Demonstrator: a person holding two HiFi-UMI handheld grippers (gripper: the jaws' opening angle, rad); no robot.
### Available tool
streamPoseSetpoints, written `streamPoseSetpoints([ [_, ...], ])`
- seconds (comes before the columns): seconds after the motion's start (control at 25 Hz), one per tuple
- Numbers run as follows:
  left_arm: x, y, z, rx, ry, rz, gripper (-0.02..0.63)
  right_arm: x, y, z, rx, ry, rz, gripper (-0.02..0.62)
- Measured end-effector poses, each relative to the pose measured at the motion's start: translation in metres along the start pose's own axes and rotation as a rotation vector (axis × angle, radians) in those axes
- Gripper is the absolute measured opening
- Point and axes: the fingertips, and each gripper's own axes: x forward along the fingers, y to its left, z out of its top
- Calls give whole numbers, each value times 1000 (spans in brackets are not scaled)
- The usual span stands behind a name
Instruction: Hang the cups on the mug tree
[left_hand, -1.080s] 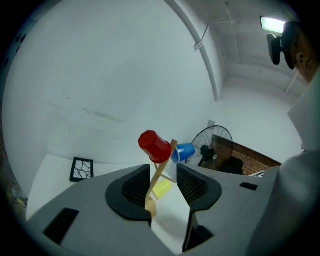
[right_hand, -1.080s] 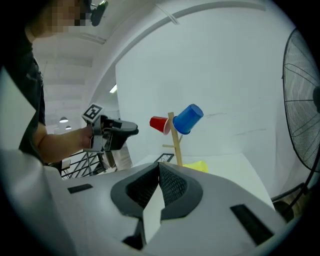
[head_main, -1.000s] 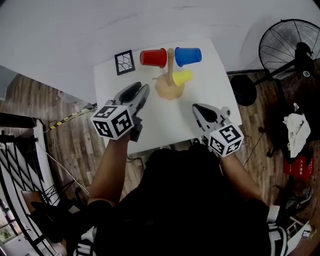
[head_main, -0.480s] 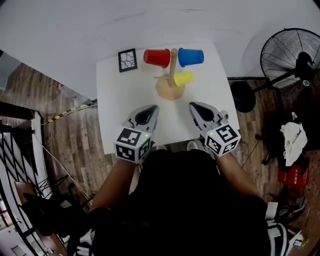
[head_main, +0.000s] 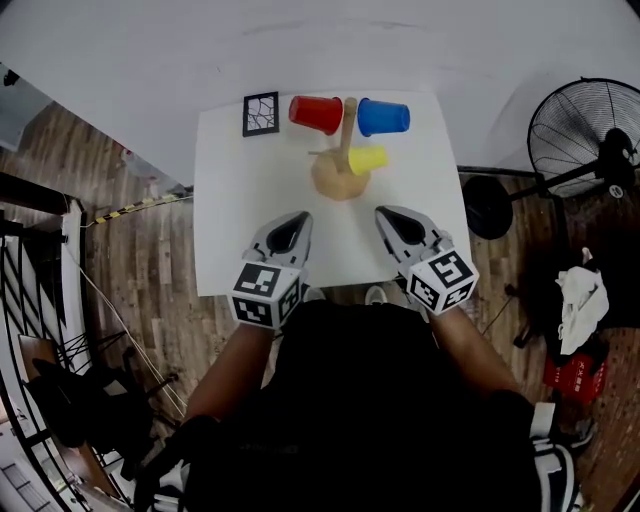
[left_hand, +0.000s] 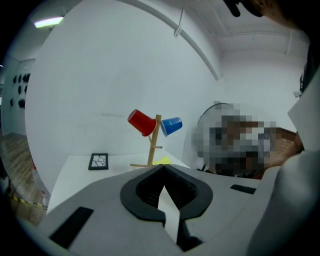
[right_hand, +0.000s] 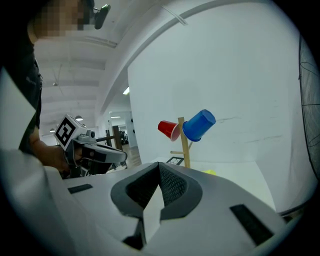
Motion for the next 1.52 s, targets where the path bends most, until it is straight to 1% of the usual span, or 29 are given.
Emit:
streamPoseSetpoints([
  [0.16,-2,0,3,3,-8,42,17,-5,-2,4,-21,3,23,6],
  [0.36,0,-8,3,15,-6,65,17,-10,-9,6,-26,-4,41,6],
  [0.8,8,-24,2,29,2,92,17,-17,-17,4,-27,-10,78,6],
  [1.2,10,-25,5,34,7,112,17,-16,-23,6,-15,-17,91,6],
  [1.52,16,-23,9,41,10,112,17,-13,-29,8,4,-27,98,6],
])
